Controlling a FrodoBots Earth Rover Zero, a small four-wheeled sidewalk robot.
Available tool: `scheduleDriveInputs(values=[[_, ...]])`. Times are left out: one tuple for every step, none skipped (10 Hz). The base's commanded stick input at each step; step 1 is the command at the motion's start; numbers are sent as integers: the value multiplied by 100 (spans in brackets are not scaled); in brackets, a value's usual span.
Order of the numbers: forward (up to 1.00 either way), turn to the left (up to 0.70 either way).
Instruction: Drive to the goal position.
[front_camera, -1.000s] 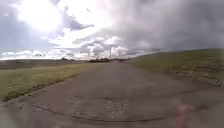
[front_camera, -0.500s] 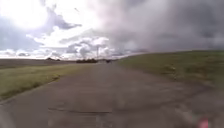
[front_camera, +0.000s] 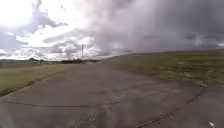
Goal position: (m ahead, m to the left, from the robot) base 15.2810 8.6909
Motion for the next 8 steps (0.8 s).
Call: scheduleDriveInputs(values=[[100, 0], [100, 0], [100, 0], [100, 0], [100, 0], [100, 0], [100, 0], [100, 0]])
